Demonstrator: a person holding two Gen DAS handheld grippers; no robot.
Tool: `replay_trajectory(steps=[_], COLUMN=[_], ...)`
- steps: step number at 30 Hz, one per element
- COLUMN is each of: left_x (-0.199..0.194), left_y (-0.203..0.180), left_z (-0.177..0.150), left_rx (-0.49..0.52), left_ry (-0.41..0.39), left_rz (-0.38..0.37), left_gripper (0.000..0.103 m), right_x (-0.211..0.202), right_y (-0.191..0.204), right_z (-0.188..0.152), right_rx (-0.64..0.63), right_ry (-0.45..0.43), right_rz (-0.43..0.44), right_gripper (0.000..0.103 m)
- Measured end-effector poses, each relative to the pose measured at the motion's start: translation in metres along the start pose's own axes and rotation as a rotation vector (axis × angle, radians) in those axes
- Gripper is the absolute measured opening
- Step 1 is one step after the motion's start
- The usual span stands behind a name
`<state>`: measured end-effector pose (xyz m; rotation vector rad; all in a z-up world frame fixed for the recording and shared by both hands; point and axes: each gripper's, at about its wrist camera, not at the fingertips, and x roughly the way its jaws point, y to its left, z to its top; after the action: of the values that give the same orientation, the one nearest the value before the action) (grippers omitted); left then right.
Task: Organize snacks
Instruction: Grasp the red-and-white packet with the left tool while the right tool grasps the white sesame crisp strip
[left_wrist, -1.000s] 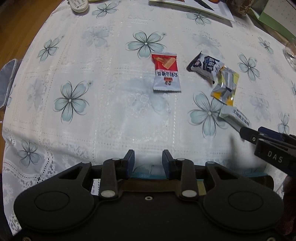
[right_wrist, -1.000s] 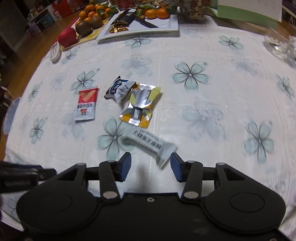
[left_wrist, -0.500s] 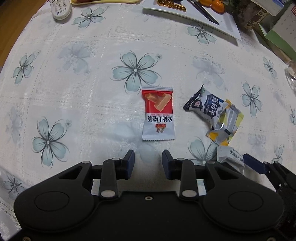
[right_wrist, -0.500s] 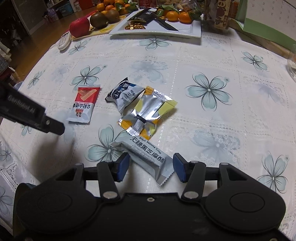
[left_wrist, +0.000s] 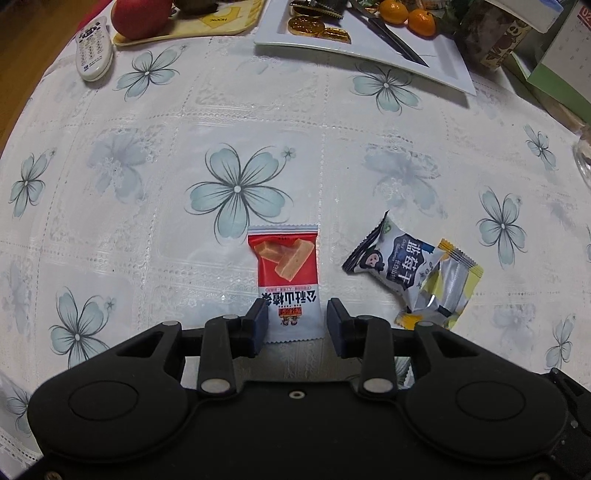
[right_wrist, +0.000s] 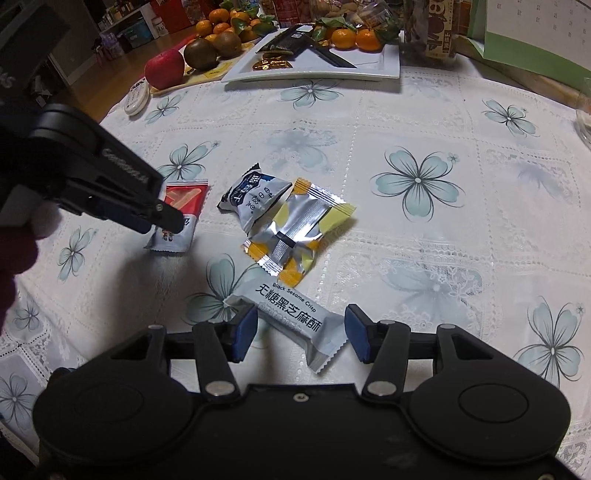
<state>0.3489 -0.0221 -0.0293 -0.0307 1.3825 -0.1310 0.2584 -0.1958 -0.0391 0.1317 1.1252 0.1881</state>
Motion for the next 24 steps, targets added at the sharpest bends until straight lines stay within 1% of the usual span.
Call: replay_trajectory(steps=[2,3,5,8,10,12,16,19,21,24], left_x=[0.005,0.005,0.006,0.011,0.018,0.018,0.020,0.021,0.022,0.024], left_y=[-0.002,-0.004,-0.007,-0.008,-0.008,-0.007,-0.001,-0.003,-0.002,-0.003], left_z=[0.002,0.003,0.004,0.006,0.007,0.008,0.013,0.017,0.019,0.021], left_rx=[0.008,0.015,0.031,0.031,0.032,0.024,-0.008,-0.002,0.006,0.025], left_ry=[-0.001,-0.014,-0.033,-0.026,-0.002,-0.019,-0.004,0.020,0.032,0.033], left_rz=[0.016,0.030,0.058,0.079,0.084,0.097,0.065,0.067,0.062,0.061], left_gripper=[0.046,0.050,0.052,0.052,0.053,0.056,0.057,0.057,0.056,0.056], right_x=[0.000,0.000,0.000,0.000,0.001,0.001,0.001,0.000,-0.001,-0.002], right_y=[-0.001,-0.002,-0.004,-0.005,-0.005,-0.004,-0.003,-0.002,-0.001,0.004], right_z=[-0.001,-0.001,-0.001,-0.001,-0.002,-0.003,-0.004,-0.004,-0.005,-0.004], right_rx=[0.002,0.003,0.005,0.010,0.005,-0.003,-0.012,-0.022,-0.028,-0.065], right_ry=[-0.001,-0.004,-0.005,-0.003,-0.002,-0.005,-0.012,-0.021,-0.033,-0.056], right_rz=[0.004,0.006,0.002,0.004,0.003,-0.005,-0.005,-0.008,-0.008,-0.022], right_gripper=[0.055,0.056,0.056,0.056,0.056,0.056,0.057,0.058,0.062,0.064])
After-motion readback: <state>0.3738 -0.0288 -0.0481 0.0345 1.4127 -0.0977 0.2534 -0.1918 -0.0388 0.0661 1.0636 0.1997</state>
